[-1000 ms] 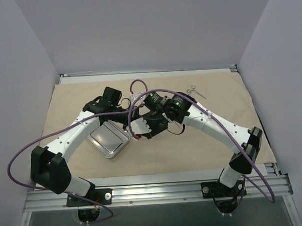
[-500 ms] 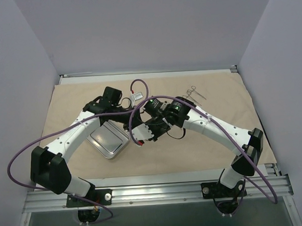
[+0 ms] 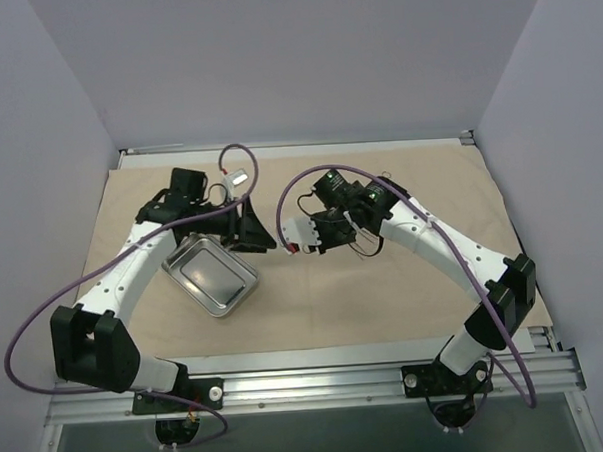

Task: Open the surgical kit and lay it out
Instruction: Place the medical item in the surgical kit.

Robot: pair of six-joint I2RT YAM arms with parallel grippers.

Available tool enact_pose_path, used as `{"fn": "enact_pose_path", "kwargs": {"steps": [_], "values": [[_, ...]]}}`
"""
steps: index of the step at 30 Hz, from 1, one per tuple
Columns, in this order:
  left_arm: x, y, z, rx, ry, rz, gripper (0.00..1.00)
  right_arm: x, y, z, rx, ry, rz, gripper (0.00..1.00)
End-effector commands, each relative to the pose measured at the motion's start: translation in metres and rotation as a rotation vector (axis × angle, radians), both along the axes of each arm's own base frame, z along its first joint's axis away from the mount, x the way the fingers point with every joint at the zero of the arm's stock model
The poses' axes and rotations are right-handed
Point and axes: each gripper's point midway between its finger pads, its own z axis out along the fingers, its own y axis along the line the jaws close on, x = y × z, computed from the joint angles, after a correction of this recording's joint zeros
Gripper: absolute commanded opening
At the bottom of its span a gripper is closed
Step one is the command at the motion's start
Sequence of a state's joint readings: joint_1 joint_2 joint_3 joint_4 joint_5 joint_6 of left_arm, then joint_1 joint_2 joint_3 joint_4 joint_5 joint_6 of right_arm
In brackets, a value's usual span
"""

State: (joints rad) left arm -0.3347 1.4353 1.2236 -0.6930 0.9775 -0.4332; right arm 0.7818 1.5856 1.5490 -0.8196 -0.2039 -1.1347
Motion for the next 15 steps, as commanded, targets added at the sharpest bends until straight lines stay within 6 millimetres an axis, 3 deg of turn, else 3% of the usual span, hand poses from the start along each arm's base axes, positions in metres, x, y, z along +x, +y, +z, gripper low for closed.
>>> {"fn": "enact_pose_path", "kwargs": {"steps": [1,2,4,5,7,15], "values": [[0.036,0.058,0.019,0.027,-0.099,0.257,0.65,0.024,-0.026,0.004,0.061,-0.014,-0.140,0.00],[0.040,0.066,0.019,0.038,-0.107,0.291,0.65,0.041,-0.044,-0.001,0.071,-0.004,-0.230,0.00],[0.045,0.075,0.015,0.064,-0.108,0.324,0.65,0.068,-0.056,0.000,0.111,-0.036,-0.320,0.00],[0.047,0.075,0.013,0.068,-0.109,0.328,0.65,0.086,-0.073,-0.006,0.113,-0.034,-0.394,0.00],[0.050,0.074,0.013,0.056,-0.119,0.330,0.65,0.115,-0.085,0.003,0.148,-0.078,-0.486,0.00],[0.057,0.071,0.011,0.050,-0.104,0.330,0.65,0.224,-0.152,-0.034,0.062,-0.158,-0.768,0.00]]}}
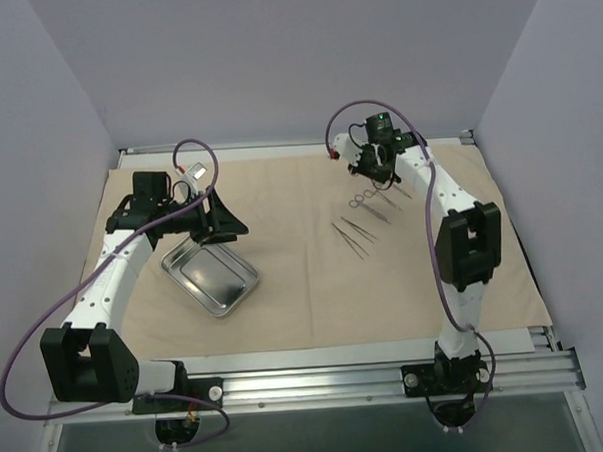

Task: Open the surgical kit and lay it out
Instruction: Place the medical item in the surgical kit.

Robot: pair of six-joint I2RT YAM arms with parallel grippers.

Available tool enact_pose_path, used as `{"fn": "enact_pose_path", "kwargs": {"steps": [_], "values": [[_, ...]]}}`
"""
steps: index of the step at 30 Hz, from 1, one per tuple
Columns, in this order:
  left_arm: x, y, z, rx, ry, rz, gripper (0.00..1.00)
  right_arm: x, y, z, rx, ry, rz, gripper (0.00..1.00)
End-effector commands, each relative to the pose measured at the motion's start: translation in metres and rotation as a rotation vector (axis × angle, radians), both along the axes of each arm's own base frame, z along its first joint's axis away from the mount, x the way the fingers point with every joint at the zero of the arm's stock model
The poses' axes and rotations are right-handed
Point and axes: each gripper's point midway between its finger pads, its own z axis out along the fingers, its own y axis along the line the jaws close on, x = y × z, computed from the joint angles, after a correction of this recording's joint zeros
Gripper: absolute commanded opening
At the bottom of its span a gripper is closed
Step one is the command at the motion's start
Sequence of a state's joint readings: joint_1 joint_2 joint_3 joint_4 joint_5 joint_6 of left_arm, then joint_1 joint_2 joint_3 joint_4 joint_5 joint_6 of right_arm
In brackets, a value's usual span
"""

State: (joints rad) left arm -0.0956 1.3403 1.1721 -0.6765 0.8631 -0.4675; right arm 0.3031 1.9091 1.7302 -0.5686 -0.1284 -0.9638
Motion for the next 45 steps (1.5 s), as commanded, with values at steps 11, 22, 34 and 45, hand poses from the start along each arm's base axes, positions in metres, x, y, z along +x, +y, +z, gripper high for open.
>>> {"fn": "enact_pose_path", "kwargs": {"steps": [11,22,34,45], "values": [[0.015,-0.002,-0.008,-0.015,-0.011,0.016,0.65,0.120,-0.084,-0.046,-0.058,-0.112,-0.312,0.00],[0.004,-0.001,-0.029,-0.015,0.042,0.016,0.65,0.127,-0.117,-0.075,-0.079,-0.079,-0.361,0.00],[0.005,-0.001,-0.033,-0.011,0.058,0.010,0.65,0.134,-0.134,-0.097,-0.083,-0.069,-0.407,0.00],[0.009,0.000,-0.037,-0.017,0.068,0.014,0.65,0.124,-0.145,-0.116,-0.092,-0.023,-0.419,0.00]]}}
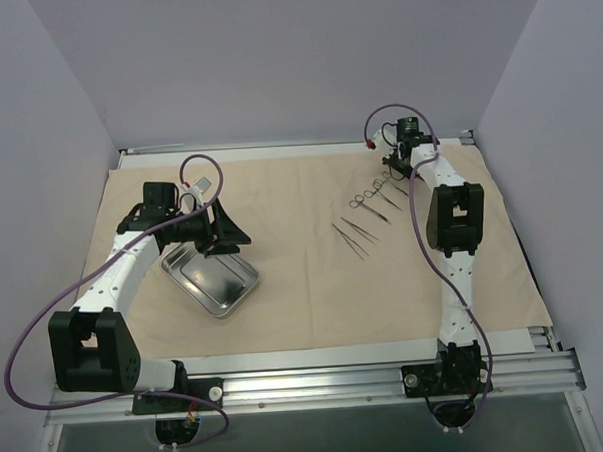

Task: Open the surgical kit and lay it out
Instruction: Place the medical item in the surgical kit.

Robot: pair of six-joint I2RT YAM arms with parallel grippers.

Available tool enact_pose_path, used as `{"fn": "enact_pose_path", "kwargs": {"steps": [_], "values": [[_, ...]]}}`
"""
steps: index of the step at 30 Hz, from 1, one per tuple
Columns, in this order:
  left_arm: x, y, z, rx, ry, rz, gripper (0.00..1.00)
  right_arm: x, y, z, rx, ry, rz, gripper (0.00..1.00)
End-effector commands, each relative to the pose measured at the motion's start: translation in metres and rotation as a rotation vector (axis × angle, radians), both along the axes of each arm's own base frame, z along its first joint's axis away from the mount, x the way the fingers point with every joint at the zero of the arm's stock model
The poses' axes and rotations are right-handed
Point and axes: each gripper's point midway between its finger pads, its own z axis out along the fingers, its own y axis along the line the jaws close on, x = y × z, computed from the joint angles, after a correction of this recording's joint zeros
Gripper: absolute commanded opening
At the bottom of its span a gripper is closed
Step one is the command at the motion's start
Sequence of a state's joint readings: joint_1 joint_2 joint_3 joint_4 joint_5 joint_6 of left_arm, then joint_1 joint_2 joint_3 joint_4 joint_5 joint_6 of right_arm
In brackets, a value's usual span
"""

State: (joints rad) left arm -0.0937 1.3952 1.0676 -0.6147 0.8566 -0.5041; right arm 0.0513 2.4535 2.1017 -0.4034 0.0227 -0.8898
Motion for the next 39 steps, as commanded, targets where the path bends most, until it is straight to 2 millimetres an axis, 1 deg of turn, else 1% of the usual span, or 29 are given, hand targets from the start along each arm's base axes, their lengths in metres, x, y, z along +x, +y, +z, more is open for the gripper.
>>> {"fn": "enact_pose_path", "kwargs": {"steps": [1,5,11,13,20,23,24,30,35,36,39], "values": [[0.011,0.000,0.007,-0.018,-0.057,-0.010,0.65,0.000,-0.006,0.004,-0.009,-0.008,-0.019,0.00],[0.011,0.001,0.005,-0.021,-0.052,-0.014,0.65,0.000,-0.006,0.002,-0.013,-0.003,-0.022,0.00],[0.014,0.003,0.005,-0.025,-0.050,-0.009,0.65,-0.004,-0.008,-0.007,-0.018,0.017,-0.023,0.00],[0.014,0.003,0.005,-0.024,-0.051,-0.010,0.65,-0.005,-0.009,-0.010,-0.020,0.021,-0.024,0.02],[0.015,0.006,0.005,-0.016,-0.050,0.001,0.65,-0.008,-0.010,-0.022,-0.021,0.038,-0.035,0.03],[0.016,0.006,0.003,-0.018,-0.044,0.002,0.65,-0.010,-0.012,-0.024,-0.022,0.044,-0.040,0.06],[0.016,0.006,0.003,-0.016,-0.044,0.003,0.65,-0.010,-0.012,-0.026,-0.022,0.047,-0.040,0.09],[0.018,0.006,0.002,-0.022,-0.040,0.007,0.65,-0.005,-0.022,-0.022,-0.022,0.027,-0.066,0.10],[0.018,0.005,0.001,-0.027,-0.037,0.006,0.65,-0.006,-0.025,-0.024,-0.022,0.029,-0.074,0.11],[0.018,0.005,0.001,-0.027,-0.034,0.007,0.65,-0.007,-0.025,-0.028,-0.024,0.036,-0.076,0.11],[0.018,0.004,0.001,-0.030,-0.036,0.004,0.65,-0.008,-0.025,-0.030,-0.026,0.039,-0.078,0.16]]}}
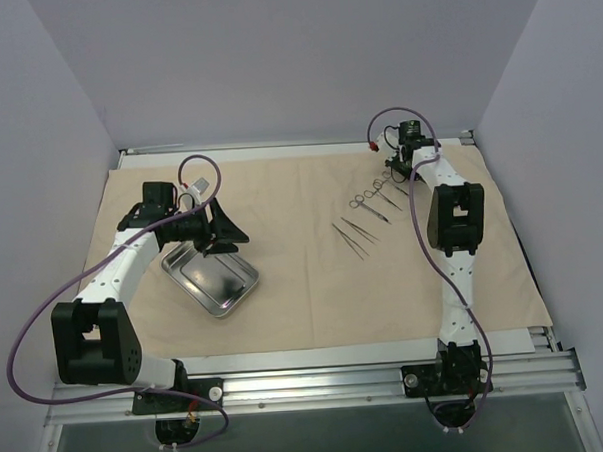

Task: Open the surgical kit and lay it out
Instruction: Place the medical item in the surgical kit.

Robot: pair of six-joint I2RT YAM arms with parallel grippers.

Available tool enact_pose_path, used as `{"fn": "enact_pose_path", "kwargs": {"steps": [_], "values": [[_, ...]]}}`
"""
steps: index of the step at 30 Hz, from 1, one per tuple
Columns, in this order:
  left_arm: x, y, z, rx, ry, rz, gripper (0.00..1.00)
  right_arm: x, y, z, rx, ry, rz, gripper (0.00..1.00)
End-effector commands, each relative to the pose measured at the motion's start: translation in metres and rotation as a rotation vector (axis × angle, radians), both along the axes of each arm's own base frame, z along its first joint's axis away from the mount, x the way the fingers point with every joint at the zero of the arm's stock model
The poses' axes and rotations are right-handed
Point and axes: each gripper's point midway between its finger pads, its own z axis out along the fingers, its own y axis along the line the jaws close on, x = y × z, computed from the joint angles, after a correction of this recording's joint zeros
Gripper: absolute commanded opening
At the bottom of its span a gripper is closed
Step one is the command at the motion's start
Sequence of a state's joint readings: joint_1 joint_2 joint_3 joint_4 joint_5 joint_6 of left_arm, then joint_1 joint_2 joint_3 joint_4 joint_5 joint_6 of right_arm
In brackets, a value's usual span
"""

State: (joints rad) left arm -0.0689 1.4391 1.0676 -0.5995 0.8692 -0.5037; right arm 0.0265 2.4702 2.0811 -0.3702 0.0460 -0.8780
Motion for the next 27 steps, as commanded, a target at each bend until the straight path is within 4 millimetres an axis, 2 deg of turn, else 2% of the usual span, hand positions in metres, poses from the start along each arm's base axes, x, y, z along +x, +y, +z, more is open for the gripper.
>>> {"fn": "enact_pose_path", "kwargs": {"steps": [1,11,22,27], "values": [[0.010,-0.001,0.011,-0.022,-0.067,-0.011,0.65,-0.006,-0.007,-0.016,-0.012,0.034,-0.032,0.16],[0.011,0.003,0.009,-0.021,-0.066,-0.007,0.65,-0.003,0.002,-0.021,-0.005,0.035,-0.012,0.16],[0.011,0.007,0.005,-0.026,-0.054,0.001,0.65,-0.004,0.018,-0.033,-0.012,0.046,-0.008,0.29],[0.012,0.008,0.006,-0.027,-0.058,0.005,0.65,-0.001,0.017,-0.023,-0.003,0.022,-0.018,0.31]]}}
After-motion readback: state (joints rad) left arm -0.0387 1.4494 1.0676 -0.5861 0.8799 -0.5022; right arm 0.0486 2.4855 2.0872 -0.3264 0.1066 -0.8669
